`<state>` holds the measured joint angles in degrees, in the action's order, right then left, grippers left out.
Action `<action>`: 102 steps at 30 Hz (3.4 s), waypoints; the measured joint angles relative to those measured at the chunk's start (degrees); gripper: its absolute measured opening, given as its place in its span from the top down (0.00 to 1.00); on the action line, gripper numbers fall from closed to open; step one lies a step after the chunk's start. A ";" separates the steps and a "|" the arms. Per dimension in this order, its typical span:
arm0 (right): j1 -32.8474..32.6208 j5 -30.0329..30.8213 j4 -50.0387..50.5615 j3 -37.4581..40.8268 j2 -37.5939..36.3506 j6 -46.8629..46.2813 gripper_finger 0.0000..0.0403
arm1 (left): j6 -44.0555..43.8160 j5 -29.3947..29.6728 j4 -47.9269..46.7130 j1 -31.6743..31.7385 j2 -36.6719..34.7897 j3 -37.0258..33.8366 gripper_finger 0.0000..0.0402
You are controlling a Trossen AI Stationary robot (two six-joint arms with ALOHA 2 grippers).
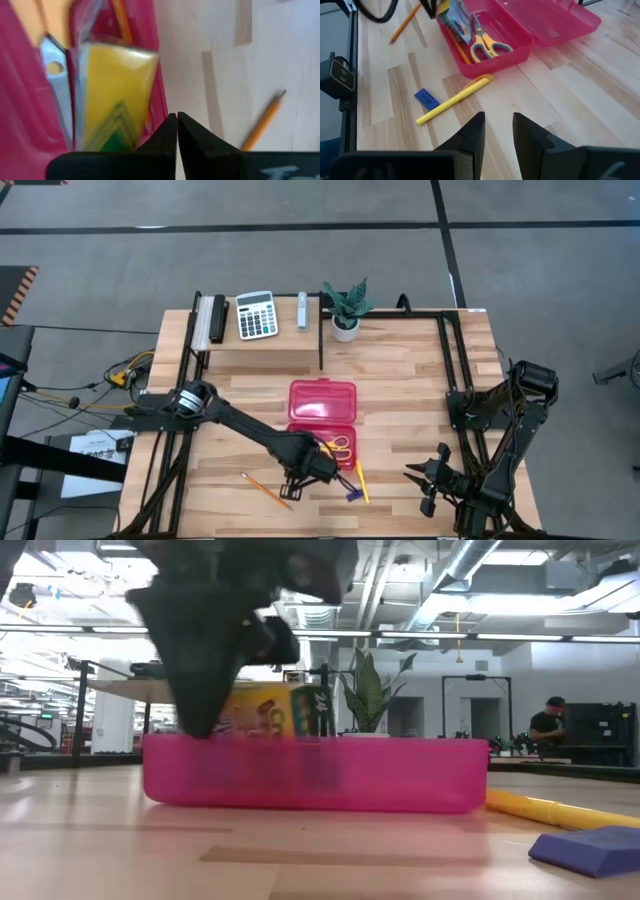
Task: Pack school essentials
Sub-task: Put the yellow crayon box into the red supply box, then put the orange pencil into the red supply box
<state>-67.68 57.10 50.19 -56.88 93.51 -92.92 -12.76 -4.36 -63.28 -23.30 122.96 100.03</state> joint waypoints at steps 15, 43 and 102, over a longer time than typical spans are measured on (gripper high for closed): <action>-0.09 -0.02 -0.90 0.00 0.00 0.00 0.73 | 7.04 9.23 -5.50 6.77 -0.08 5.55 1.00; -0.17 -0.22 -2.28 -0.02 0.00 0.45 0.73 | 2.58 14.19 -4.58 9.42 -2.05 -1.88 1.00; 2.58 -0.39 -4.30 -0.02 0.00 1.85 0.73 | -22.31 32.03 69.74 -26.94 -31.82 -62.16 0.41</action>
<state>-65.10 56.71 45.89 -56.90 93.51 -91.08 -35.06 27.67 6.47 -50.24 91.14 37.87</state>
